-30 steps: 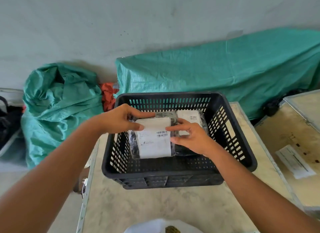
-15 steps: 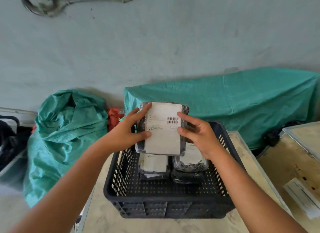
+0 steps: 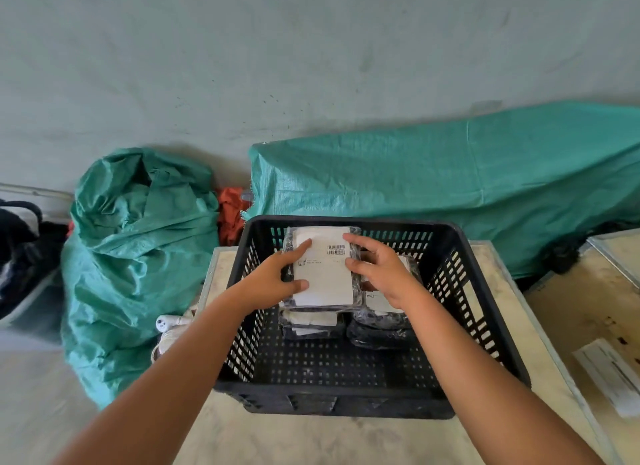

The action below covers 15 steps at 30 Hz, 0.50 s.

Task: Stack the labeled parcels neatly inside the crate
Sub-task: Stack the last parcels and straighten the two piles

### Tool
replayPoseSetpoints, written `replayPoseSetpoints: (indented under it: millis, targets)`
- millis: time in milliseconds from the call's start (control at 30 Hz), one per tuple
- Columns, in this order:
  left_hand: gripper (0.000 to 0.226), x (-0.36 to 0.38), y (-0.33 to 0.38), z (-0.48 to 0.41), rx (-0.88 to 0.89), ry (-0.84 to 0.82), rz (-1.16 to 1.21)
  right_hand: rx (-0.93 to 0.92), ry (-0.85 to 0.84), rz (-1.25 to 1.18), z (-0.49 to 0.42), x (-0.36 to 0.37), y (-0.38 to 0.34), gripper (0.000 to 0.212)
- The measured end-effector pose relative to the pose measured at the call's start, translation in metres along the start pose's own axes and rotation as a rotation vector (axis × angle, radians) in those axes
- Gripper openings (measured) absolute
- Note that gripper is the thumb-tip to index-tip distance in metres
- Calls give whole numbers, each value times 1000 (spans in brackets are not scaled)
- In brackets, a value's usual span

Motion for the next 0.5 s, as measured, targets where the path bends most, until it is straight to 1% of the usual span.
replayPoseSetpoints:
  millis: [133,300,500]
  targets:
    - [83,13,-26,-23,-93,-46,26,42,32,142,-13,9,30,54]
    - [88,22,-51,-50,-174,-51,-4,86,-23,323,-27,27,47,80]
    - [96,31,-69,-71,-263,-70,-67,142,-96,472,-35,40,61,90]
Point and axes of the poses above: each hand's wrist, its own z-axis away from the middle knuckle, its own x-axis out of the palm, y = z × x, the point moved 4 cm from there along -z, towards the middle knuckle, and after that the axes turned 6 degrees about -x, right-handed, at the moved point
